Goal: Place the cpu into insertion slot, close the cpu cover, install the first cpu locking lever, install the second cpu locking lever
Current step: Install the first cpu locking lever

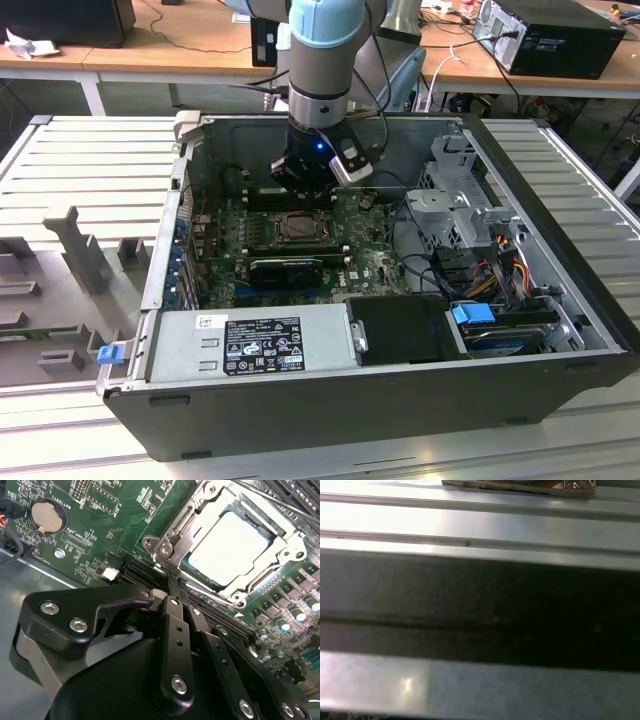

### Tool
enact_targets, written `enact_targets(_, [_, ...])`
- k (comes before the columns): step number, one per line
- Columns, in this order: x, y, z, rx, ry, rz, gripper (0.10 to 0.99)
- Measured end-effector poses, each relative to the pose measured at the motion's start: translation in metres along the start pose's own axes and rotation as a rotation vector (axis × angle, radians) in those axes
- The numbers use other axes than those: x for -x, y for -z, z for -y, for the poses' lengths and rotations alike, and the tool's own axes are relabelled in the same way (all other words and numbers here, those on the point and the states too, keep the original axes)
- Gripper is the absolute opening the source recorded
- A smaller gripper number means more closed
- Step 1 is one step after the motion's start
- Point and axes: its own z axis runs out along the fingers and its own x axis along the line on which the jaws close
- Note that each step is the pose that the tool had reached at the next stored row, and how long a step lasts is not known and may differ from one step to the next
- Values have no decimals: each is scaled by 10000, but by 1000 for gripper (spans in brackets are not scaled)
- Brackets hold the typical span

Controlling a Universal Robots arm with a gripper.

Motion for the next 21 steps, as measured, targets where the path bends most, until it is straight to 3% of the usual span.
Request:
enact_targets(3, [2, -5, 1, -95, 1, -3, 106])
enact_targets(7, [5, 51, -7, -111, 2, -5, 106])
enact_targets(11, [18, 22, -25, -296, 7, -18, 106])
enact_targets(16, [28, 3, -30, -317, 10, -21, 106])
enact_targets(19, [29, 28, -34, -315, 18, -20, 106])
enact_targets(21, [28, 22, -33, -450, 18, -28, 106])
